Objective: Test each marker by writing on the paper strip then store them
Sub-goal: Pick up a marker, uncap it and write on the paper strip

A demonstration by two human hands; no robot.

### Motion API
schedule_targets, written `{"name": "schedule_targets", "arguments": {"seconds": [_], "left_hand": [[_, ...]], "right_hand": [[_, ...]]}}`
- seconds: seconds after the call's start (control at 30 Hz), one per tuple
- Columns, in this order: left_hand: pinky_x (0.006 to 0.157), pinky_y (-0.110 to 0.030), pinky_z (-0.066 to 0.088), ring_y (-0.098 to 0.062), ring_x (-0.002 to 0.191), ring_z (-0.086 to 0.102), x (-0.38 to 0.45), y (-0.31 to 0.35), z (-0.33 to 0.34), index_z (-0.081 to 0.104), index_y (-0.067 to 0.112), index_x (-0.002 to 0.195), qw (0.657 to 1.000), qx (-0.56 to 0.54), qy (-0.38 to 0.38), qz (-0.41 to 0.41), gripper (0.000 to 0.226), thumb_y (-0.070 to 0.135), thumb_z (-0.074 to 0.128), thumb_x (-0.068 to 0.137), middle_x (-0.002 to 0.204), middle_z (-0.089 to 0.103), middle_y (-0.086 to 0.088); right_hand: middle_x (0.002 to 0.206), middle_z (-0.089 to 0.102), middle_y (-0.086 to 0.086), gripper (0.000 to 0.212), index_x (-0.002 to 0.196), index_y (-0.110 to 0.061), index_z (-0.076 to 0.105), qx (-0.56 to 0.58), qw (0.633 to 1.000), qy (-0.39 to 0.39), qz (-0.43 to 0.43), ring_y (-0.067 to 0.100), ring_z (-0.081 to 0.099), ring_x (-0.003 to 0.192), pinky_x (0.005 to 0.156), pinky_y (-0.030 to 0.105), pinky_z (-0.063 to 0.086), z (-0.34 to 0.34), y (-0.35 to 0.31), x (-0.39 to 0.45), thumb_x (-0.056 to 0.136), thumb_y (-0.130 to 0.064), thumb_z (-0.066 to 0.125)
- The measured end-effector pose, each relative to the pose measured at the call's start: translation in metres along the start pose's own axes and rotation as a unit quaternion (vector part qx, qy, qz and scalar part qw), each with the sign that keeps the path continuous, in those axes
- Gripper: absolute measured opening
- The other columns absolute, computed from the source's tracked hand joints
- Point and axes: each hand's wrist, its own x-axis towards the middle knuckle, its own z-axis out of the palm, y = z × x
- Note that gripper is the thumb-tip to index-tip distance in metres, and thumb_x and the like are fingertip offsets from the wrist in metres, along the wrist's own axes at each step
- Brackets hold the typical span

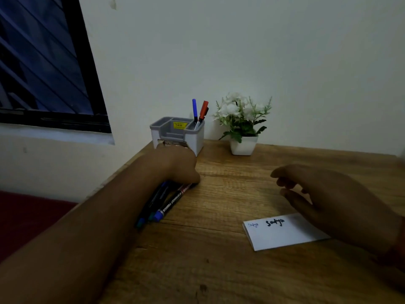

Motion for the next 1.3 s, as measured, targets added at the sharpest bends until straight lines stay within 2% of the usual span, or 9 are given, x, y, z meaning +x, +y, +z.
{"name": "schedule_targets", "arguments": {"seconds": [0.13, 0.23, 0.33, 0.47, 0.6, 0.7, 0.87, 1.07, 1.3], "left_hand": [[0.065, -0.029, 0.051, -0.012, 0.074, 0.059, -0.003, 0.01, -0.005, 0.067, 0.017, 0.081, 0.994, -0.096, 0.054, 0.02, 0.039, 0.052, 0.051, 0.091, 0.08, 0.062, -0.001], [0.06, -0.029, 0.045, -0.017, 0.067, 0.059, -0.01, 0.028, -0.01, 0.066, 0.019, 0.072, 0.952, -0.272, 0.135, 0.036, 0.037, 0.047, 0.053, 0.093, 0.072, 0.062, -0.004], [0.069, -0.029, 0.045, -0.016, 0.079, 0.06, -0.024, 0.054, -0.016, 0.071, 0.019, 0.087, 0.885, -0.431, 0.171, 0.037, 0.038, 0.048, 0.049, 0.095, 0.084, 0.064, -0.005], [0.064, -0.026, 0.044, -0.007, 0.063, 0.052, -0.034, 0.086, -0.014, 0.067, 0.022, 0.084, 0.788, -0.596, 0.145, 0.055, 0.034, 0.044, 0.046, 0.098, 0.073, 0.057, 0.005], [0.066, -0.031, 0.052, -0.012, 0.053, 0.046, -0.035, 0.103, -0.01, 0.062, 0.01, 0.09, 0.646, -0.757, 0.056, 0.078, 0.03, 0.034, 0.047, 0.1, 0.072, 0.055, -0.003], [0.072, -0.04, 0.051, -0.011, 0.052, 0.043, -0.035, 0.109, -0.007, 0.06, 0.006, 0.098, 0.58, -0.807, 0.001, 0.108, 0.028, 0.031, 0.048, 0.1, 0.073, 0.055, -0.004], [0.067, -0.035, 0.053, -0.015, 0.056, 0.047, -0.034, 0.109, -0.003, 0.057, 0.005, 0.106, 0.605, -0.784, 0.009, 0.139, 0.019, 0.02, 0.049, 0.099, 0.08, 0.06, -0.011], [0.067, -0.021, 0.05, -0.011, 0.072, 0.06, -0.032, 0.104, 0.007, 0.062, 0.008, 0.102, 0.779, -0.58, 0.117, 0.209, 0.026, 0.028, 0.045, 0.1, 0.084, 0.065, -0.003], [0.061, -0.015, 0.044, -0.005, 0.07, 0.057, -0.027, 0.105, 0.012, 0.062, 0.024, 0.089, 0.828, -0.481, 0.173, 0.233, 0.031, 0.047, 0.043, 0.092, 0.078, 0.062, 0.011]], "right_hand": [[0.121, 0.059, -0.026, 0.04, 0.134, -0.044, 0.045, -0.008, 0.999, -0.032, -0.004, -0.009, 0.047, 0.094, 0.08, 0.013, 0.042, -0.003, -0.003, -0.001, 0.095, -0.037, 0.052], [0.124, 0.053, -0.028, 0.043, 0.138, -0.046, 0.037, 0.007, 0.999, -0.039, -0.002, -0.011, 0.044, 0.098, 0.085, 0.01, 0.041, -0.005, -0.006, -0.004, 0.097, -0.038, 0.05], [0.121, 0.052, -0.028, 0.054, 0.142, -0.048, 0.029, 0.032, 0.999, -0.017, -0.004, -0.012, 0.048, 0.093, 0.081, 0.01, 0.043, -0.002, -0.008, -0.003, 0.093, -0.043, 0.052], [0.122, 0.055, -0.021, 0.071, 0.148, -0.046, 0.022, 0.07, 0.995, 0.045, -0.046, -0.009, 0.056, 0.088, 0.073, 0.015, 0.052, 0.003, -0.006, -0.004, 0.086, -0.049, 0.056], [0.122, 0.058, -0.011, 0.059, 0.144, -0.031, 0.042, 0.081, 0.985, 0.109, -0.104, -0.006, 0.053, 0.091, 0.071, 0.019, 0.053, 0.005, -0.002, -0.003, 0.088, -0.041, 0.059], [0.121, 0.061, -0.001, 0.044, 0.131, -0.017, 0.058, 0.104, 0.973, 0.154, -0.135, 0.002, 0.056, 0.095, 0.076, 0.024, 0.052, 0.005, 0.001, -0.003, 0.092, -0.036, 0.062], [0.099, 0.067, 0.003, 0.022, 0.109, -0.009, 0.07, 0.159, 0.955, 0.219, -0.123, 0.01, 0.062, 0.086, 0.074, 0.025, 0.05, 0.005, 0.005, -0.003, 0.09, -0.021, 0.071], [0.092, 0.072, 0.003, 0.015, 0.102, -0.01, 0.07, 0.435, 0.887, 0.154, 0.012, 0.02, 0.072, 0.084, 0.074, 0.042, 0.06, 0.007, 0.005, -0.006, 0.087, -0.007, 0.074], [0.086, 0.075, 0.009, 0.011, 0.089, -0.009, 0.071, 0.583, 0.795, 0.132, 0.106, 0.02, 0.071, 0.077, 0.077, 0.034, 0.059, 0.011, 0.006, -0.003, 0.082, -0.001, 0.075]]}}
